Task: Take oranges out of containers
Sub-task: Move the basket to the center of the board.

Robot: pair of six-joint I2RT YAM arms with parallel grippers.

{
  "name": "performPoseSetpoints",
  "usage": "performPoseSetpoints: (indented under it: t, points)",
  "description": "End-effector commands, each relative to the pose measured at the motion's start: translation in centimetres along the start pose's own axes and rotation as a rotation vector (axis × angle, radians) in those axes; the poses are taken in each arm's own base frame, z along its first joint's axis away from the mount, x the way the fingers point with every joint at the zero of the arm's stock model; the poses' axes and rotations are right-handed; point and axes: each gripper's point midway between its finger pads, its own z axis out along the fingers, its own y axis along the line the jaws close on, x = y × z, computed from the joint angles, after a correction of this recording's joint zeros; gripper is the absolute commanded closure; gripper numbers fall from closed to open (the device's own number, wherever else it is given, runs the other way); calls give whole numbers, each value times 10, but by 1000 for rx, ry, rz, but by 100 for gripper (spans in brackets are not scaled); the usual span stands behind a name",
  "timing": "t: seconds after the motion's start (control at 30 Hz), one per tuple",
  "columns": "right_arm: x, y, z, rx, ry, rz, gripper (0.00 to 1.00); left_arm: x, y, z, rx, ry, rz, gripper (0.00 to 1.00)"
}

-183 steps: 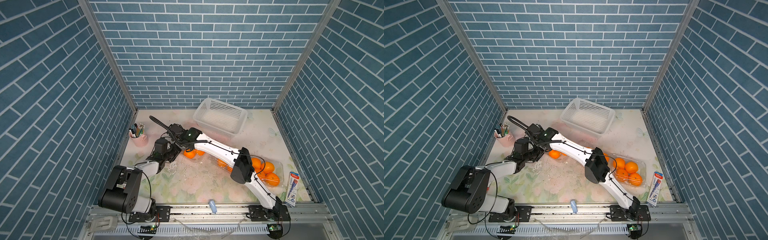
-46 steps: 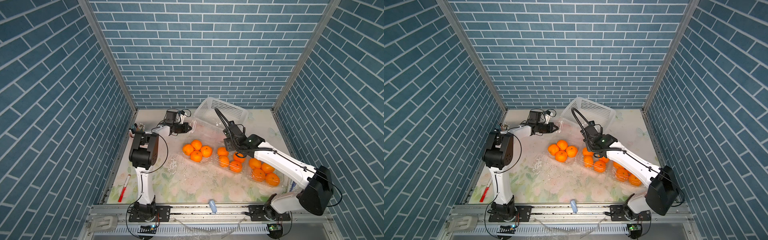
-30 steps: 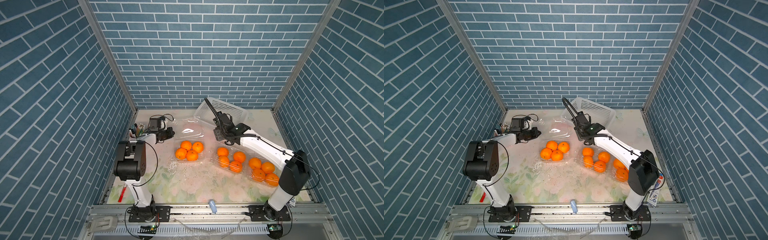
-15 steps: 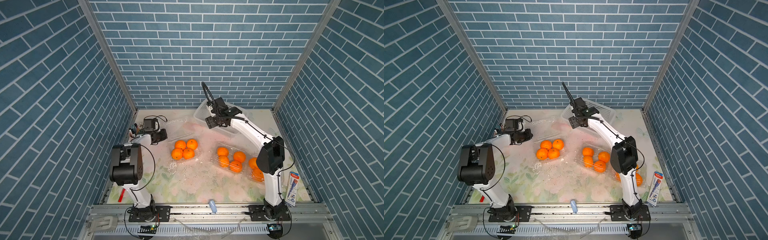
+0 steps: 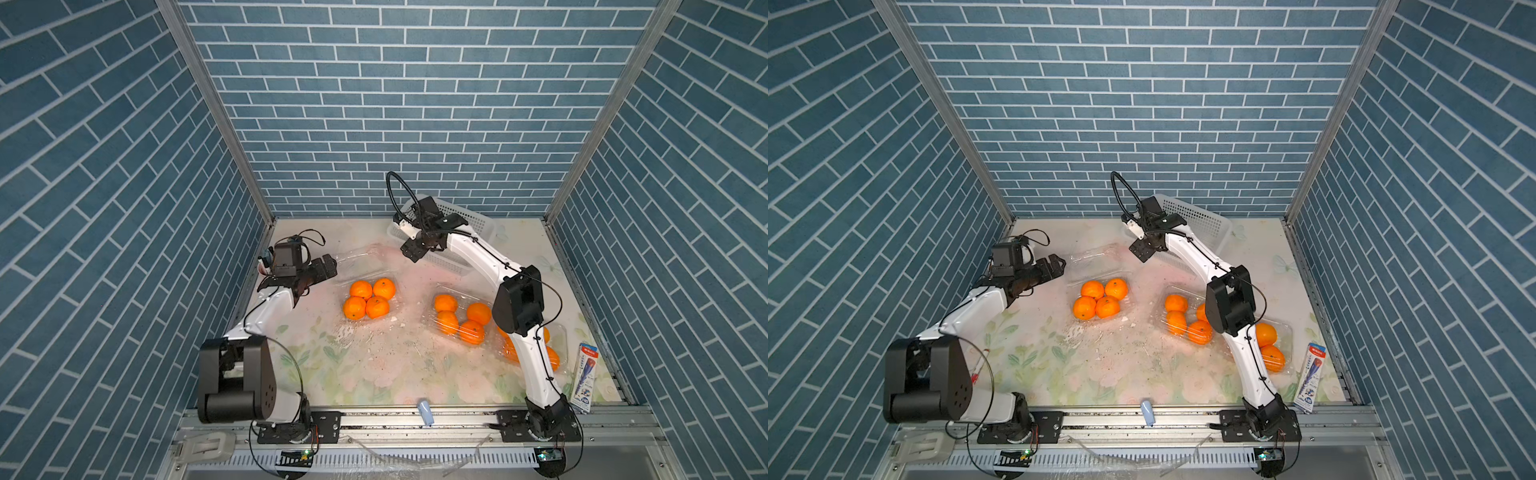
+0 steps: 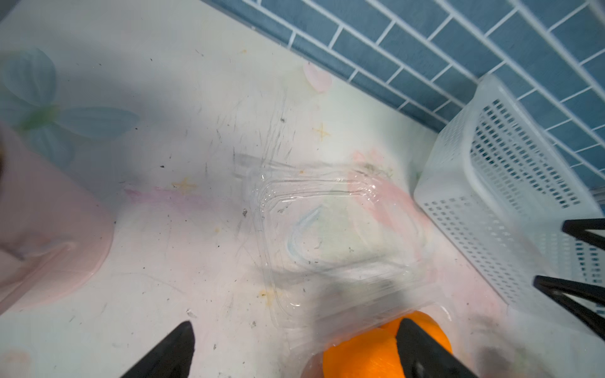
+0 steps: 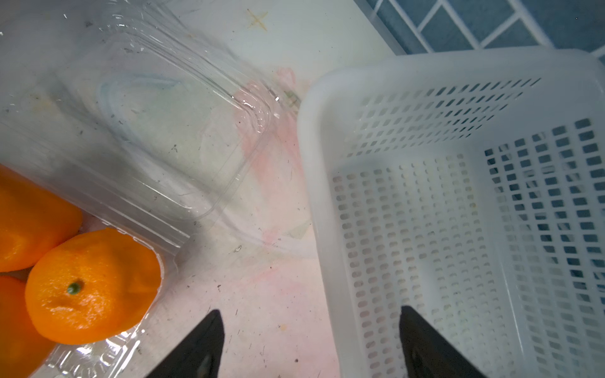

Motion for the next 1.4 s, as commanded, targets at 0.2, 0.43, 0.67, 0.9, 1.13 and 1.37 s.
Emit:
performPoseSetpoints:
  t: [0.2,0.43,0.67,0.9,1.13,1.37]
  points:
    - [14,-1,38,-103,43,-81,32,9,-13,-28,70,-40,-59,1]
    - [32,3,40,-163,68,-97,57,25,-14,-34,67,-27,-79,1]
    - [70,26,13,-185,69,-124,84,46,-16,-35,82,-12,-101,1]
    - [106,51,-34,-160,-28,-204,80,50,-28,-33,94,23,-75,1]
    - [147,70,-41,-191,39,-185,71,57,-32,-33,87,41,-47,1]
    - [135,88,-66,-230,-43,-134,63,61,-32,-44,74,41,-28,1]
